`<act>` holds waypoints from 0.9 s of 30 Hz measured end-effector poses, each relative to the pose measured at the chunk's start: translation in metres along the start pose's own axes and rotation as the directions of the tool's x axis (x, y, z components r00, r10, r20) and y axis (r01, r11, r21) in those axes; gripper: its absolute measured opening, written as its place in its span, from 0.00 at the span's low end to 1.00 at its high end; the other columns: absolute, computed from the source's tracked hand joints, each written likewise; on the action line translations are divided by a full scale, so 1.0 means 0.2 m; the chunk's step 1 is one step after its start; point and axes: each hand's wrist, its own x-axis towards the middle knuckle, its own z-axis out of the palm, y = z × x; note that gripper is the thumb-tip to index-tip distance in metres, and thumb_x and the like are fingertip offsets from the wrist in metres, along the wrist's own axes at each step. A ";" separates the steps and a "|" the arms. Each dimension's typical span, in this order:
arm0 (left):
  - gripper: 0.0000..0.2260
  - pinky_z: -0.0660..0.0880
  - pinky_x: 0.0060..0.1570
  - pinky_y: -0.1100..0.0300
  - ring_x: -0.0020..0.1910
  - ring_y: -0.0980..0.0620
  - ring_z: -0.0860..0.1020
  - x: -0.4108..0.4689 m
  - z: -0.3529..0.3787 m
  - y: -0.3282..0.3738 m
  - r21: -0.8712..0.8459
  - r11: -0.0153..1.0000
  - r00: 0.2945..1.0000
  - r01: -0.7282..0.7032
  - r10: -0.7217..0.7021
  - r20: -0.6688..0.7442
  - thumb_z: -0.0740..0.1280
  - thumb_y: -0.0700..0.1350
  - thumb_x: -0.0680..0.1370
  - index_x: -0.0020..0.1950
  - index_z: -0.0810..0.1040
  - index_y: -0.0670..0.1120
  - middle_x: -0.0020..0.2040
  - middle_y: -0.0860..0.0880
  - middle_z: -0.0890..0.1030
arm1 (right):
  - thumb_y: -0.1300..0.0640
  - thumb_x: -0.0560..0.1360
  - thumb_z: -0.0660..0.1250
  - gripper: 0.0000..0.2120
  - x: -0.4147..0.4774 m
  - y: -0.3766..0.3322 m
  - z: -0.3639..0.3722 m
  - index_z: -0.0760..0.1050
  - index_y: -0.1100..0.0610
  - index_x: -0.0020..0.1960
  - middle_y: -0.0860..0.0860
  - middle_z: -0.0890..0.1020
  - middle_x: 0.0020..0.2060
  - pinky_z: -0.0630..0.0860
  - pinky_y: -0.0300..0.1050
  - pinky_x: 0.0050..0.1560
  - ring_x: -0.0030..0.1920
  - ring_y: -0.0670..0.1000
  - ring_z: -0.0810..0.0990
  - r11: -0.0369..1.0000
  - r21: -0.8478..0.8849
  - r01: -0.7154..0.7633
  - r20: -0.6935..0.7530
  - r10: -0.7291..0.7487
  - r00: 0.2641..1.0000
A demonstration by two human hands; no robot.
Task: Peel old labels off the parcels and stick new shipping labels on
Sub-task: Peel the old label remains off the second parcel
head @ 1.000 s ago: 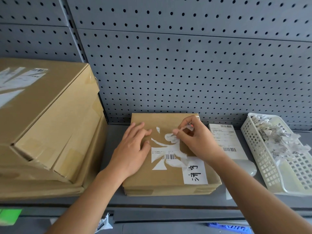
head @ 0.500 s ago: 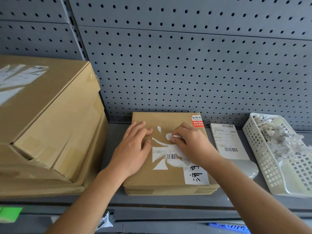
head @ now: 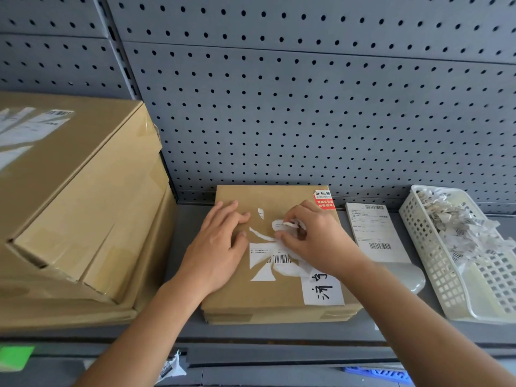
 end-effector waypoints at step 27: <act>0.16 0.59 0.74 0.51 0.78 0.66 0.41 0.00 0.00 0.00 -0.005 1.000 1.000 0.002 -0.002 0.011 0.56 0.52 0.85 0.74 0.67 0.60 0.79 0.66 0.54 | 0.53 0.78 0.69 0.05 -0.02 -0.02 -0.13 0.74 0.51 0.51 0.46 0.81 0.37 0.71 0.30 0.31 0.33 0.45 0.79 0.939 0.205 -0.275 -0.023 0.285 0.958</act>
